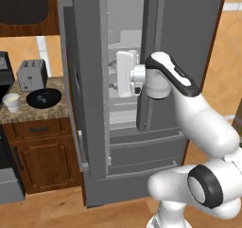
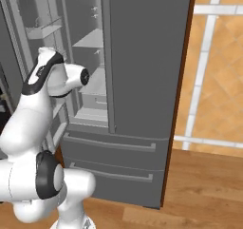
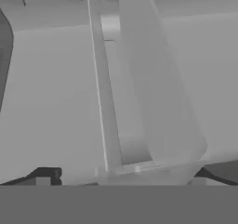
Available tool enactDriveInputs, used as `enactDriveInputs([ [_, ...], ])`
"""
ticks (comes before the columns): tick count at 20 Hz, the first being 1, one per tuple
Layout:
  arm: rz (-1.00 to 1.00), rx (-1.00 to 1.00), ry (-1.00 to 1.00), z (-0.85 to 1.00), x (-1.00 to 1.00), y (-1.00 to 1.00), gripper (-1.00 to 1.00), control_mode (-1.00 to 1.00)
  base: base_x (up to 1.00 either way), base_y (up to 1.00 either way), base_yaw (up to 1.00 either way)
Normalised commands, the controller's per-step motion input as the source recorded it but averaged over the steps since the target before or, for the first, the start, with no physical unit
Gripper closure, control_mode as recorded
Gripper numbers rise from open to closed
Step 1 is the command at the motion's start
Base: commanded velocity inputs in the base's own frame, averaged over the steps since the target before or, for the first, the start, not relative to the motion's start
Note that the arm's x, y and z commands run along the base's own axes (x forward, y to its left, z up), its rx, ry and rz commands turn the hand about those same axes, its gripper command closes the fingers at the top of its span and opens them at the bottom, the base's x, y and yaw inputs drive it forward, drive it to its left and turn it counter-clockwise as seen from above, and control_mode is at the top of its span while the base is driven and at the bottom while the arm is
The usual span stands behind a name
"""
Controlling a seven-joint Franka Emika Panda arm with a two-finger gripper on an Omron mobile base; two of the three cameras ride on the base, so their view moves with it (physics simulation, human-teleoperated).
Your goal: Grab a lemon wedge from the fridge and one ice cube from the ice bowl, and put them in the glass of lemonade.
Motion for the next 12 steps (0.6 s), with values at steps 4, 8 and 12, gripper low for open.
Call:
enactDriveInputs([
  [4, 0.06, 0.13, 0.01, -0.44, -0.08, 0.75, -1.0, -1.0, 0.0, 0.0, 0.0],
  [8, -0.01, 0.02, 0.0, 0.11, -0.05, -0.32, -1.0, -1.0, 0.0, 0.0, 0.0],
  [12, -0.19, 0.04, 0.0, 0.41, -0.21, -1.0, -1.0, -1.0, 0.0, 0.0, 0.0],
])
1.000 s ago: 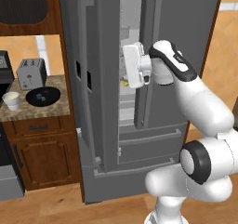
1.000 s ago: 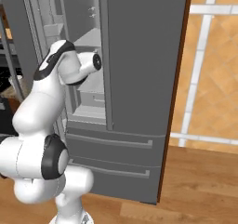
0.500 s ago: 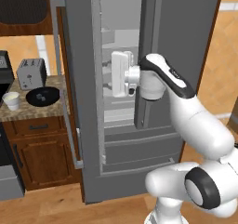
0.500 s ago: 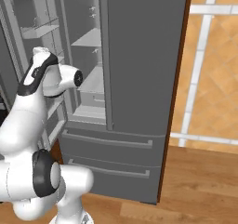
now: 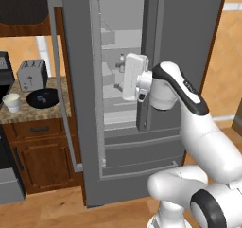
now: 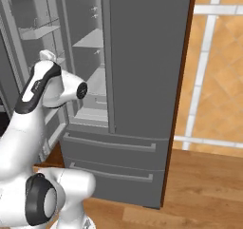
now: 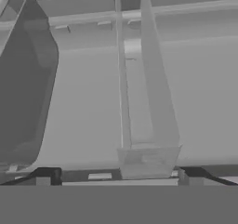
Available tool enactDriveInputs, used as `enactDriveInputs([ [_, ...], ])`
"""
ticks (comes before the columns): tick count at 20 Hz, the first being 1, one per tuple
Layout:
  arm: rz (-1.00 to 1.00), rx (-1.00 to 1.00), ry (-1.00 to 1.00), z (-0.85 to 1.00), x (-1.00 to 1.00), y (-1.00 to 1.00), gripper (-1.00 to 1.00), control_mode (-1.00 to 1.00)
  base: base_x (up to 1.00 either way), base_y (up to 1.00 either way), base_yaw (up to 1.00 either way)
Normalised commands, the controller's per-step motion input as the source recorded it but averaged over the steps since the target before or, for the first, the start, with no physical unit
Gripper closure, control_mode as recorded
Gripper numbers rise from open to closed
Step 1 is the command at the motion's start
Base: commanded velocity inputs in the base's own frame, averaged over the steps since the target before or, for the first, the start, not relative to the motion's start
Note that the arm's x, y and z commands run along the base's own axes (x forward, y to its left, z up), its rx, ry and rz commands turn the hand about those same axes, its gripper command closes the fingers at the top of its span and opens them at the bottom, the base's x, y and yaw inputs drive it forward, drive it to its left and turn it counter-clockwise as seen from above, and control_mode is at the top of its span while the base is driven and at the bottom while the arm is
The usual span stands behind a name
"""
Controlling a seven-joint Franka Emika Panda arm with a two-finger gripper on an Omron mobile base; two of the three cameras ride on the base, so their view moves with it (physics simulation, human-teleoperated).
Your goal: Grab a lemon wedge from the fridge and one ice cube from the ice bowl, and put them in the glass of lemonade.
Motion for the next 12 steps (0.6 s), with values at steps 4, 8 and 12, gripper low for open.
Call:
enactDriveInputs([
  [4, -0.24, 0.0, 0.0, 0.41, -0.1, -1.0, -1.0, -1.0, 0.0, 0.0, 0.0],
  [8, -0.23, -0.33, -0.26, 0.33, -0.19, -1.0, -1.0, -1.0, 0.0, 0.0, 0.0],
  [12, -0.21, -0.63, -0.15, -0.2, -0.15, -0.96, -1.0, -1.0, 0.0, 0.0, 0.0],
])
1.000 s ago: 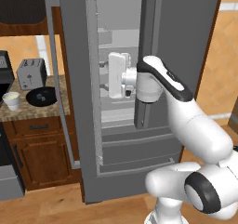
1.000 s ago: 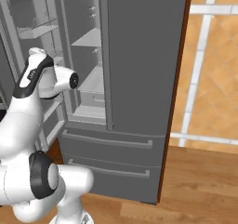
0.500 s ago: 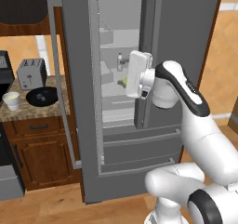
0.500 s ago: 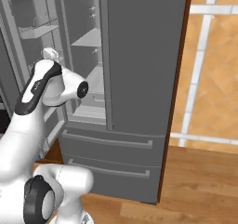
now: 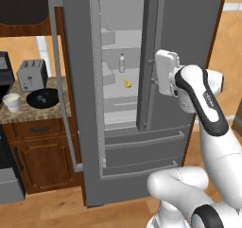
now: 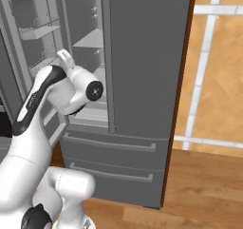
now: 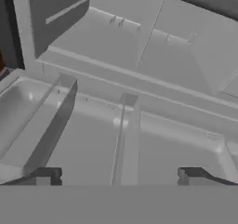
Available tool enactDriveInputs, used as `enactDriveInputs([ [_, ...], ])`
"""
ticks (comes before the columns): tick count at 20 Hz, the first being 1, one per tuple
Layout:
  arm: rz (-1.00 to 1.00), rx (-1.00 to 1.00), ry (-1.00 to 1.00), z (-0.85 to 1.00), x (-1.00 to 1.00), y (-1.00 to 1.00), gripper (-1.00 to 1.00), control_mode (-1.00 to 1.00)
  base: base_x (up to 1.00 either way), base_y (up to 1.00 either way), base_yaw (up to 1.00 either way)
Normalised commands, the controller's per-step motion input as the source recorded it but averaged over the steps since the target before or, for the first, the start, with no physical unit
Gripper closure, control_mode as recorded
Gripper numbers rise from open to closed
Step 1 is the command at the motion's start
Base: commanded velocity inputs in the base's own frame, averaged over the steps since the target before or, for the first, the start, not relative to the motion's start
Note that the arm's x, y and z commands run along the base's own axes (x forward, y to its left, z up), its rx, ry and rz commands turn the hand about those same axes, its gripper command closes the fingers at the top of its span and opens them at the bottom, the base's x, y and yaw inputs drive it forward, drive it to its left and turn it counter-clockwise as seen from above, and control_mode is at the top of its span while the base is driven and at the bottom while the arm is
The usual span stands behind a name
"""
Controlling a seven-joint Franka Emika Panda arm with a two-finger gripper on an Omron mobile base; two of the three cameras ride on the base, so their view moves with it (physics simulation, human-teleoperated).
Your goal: Grab a lemon wedge from the fridge and one ice cube from the ice bowl, and put them in the glass of lemonade.
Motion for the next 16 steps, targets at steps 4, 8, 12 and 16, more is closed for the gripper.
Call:
enactDriveInputs([
  [4, -0.34, -0.9, -0.13, -0.83, -0.61, -0.65, -1.0, -1.0, 0.0, 0.0, 0.0],
  [8, -0.31, -0.92, -0.15, -0.46, -0.18, -0.7, -1.0, -1.0, 0.0, 0.0, 0.0],
  [12, -0.36, -0.43, 0.34, 0.49, 0.66, -0.31, -1.0, -1.0, 0.0, 0.0, 0.0],
  [16, -0.06, -0.06, 0.79, 0.41, 0.69, -0.03, -1.0, -1.0, 0.0, 0.0, 0.0],
])
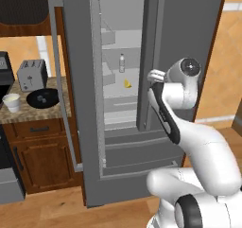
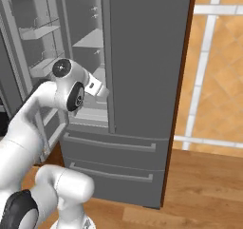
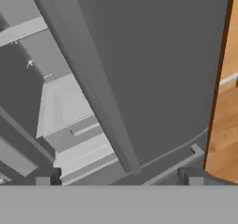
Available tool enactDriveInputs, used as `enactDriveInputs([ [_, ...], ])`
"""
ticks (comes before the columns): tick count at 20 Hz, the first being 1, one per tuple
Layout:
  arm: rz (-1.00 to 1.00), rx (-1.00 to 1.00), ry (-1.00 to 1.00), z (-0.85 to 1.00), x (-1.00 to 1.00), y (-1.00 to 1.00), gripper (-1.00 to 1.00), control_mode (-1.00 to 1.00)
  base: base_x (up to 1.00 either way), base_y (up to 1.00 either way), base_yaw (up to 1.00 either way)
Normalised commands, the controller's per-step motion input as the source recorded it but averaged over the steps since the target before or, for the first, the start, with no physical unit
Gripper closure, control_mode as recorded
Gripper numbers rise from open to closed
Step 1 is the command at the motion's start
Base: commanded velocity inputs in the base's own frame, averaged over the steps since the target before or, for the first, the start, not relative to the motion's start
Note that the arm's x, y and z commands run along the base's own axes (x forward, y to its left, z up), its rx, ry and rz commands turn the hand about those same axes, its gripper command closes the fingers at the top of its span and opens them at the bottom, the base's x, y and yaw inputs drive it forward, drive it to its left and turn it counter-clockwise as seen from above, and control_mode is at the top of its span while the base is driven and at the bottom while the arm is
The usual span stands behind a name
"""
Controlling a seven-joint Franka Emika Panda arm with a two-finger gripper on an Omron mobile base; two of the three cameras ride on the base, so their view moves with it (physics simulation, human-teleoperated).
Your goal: Grab a lemon wedge from the fridge and one ice cube from the ice bowl, and put them in the glass of lemonade.
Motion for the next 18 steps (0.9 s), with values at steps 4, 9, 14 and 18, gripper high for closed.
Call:
enactDriveInputs([
  [4, 0.03, 0.0, 0.02, 0.01, 0.11, -0.2, -1.0, -1.0, 0.0, 0.0, 0.0],
  [9, 0.36, 0.0, 0.0, -0.16, 0.57, -0.61, -1.0, -1.0, 0.0, 0.0, 0.0],
  [14, 0.24, -0.02, -0.01, -0.07, 0.63, -0.07, -1.0, -1.0, 0.0, 0.0, 0.0],
  [18, 0.0, -0.04, -0.06, 0.0, 0.79, 0.08, -1.0, -1.0, 0.0, 0.0, 0.0],
])
